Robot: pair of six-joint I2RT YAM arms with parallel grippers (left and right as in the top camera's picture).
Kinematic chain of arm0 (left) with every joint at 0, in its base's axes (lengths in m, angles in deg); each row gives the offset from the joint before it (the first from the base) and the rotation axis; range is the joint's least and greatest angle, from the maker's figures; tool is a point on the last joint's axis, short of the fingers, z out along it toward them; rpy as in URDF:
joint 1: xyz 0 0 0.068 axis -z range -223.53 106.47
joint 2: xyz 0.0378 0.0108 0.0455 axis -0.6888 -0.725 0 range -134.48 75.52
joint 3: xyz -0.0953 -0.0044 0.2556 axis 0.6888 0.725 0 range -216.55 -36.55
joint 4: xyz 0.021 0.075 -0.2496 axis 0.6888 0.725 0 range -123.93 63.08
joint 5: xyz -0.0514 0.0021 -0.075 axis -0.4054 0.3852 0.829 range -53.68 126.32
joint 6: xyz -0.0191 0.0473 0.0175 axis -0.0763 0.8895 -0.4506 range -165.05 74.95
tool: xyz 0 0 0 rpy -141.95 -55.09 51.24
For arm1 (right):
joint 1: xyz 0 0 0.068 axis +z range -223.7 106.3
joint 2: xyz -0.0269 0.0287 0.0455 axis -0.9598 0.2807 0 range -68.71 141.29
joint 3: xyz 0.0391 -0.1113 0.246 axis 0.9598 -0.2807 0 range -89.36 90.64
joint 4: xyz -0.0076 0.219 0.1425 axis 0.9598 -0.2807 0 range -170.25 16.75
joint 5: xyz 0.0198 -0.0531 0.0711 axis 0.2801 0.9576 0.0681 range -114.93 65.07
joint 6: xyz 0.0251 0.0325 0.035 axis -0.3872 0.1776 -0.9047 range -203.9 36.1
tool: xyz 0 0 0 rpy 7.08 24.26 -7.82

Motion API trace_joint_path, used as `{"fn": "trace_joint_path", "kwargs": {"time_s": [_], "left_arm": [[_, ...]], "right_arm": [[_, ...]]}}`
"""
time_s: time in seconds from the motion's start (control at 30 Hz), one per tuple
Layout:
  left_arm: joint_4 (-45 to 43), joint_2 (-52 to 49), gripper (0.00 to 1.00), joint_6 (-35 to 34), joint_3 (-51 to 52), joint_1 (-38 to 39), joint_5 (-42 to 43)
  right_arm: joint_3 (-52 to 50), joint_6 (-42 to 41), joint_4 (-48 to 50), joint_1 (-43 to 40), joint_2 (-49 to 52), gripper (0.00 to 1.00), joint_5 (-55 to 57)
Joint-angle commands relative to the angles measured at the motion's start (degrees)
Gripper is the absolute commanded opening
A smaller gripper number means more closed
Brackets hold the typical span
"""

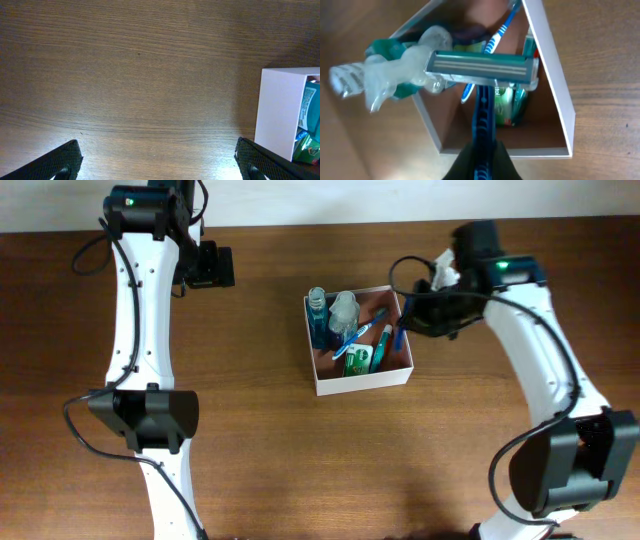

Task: Pack container
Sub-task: 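Carry the razor over the box and lower it in, then open the right gripper to release the razor into the box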

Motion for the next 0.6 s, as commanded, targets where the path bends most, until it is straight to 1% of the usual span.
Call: {"fn": "trace_joint_path", "kwargs": {"time_s": [0.0, 0.03, 0.07, 0.1, 0.13, 0.2, 0.23, 0.33, 0.37, 0.57], "left_arm": [[0.1, 1.8, 0.99, -0.3, 0.2, -0.1, 0.4], [0.0, 1.7, 0.99, -0.3, 0.2, -0.1, 0.4], [0.1, 1.8, 0.99, -0.3, 0.2, -0.1, 0.4], [0.0, 1.8, 0.99, -0.3, 0.2, -0.1, 0.4], [0.0, 1.8, 0.99, -0.3, 0.2, -0.1, 0.4], [0.0, 1.8, 0.99, -0.3, 0.2, -0.1, 0.4], [0.0, 1.7, 0.99, -0.3, 0.2, -0.1, 0.4], [0.0, 1.8, 0.99, -0.3, 0.2, -0.1, 0.4], [0.0, 1.8, 0.99, -0.3, 0.2, -0.1, 0.4], [0.0, 1.8, 0.99, -0.3, 0.2, -0.1, 0.4]], "right_arm": [[0.2, -10.4, 2.0, 3.1, 0.0, 0.13, 9.3], [0.0, -11.6, 2.9, 3.8, 0.0, 0.18, 9.6], [-0.2, -12.6, 3.8, 4.5, 0.0, 0.3, 9.9], [-0.4, -13.0, 4.9, 5.4, 0.1, 0.51, 9.8], [-0.4, -13.1, 5.4, 6.0, 0.1, 0.58, 9.9], [-0.4, -13.0, 5.7, 6.8, 0.1, 0.59, 10.5], [-0.4, -13.0, 5.7, 7.2, 0.1, 0.61, 10.7], [-0.4, -13.0, 5.5, 7.4, 0.1, 0.71, 11.4], [-0.3, -13.0, 5.3, 7.1, 0.1, 0.76, 11.4], [-0.3, -11.9, 1.6, 4.2, -1.6, 0.94, 11.3]]}}
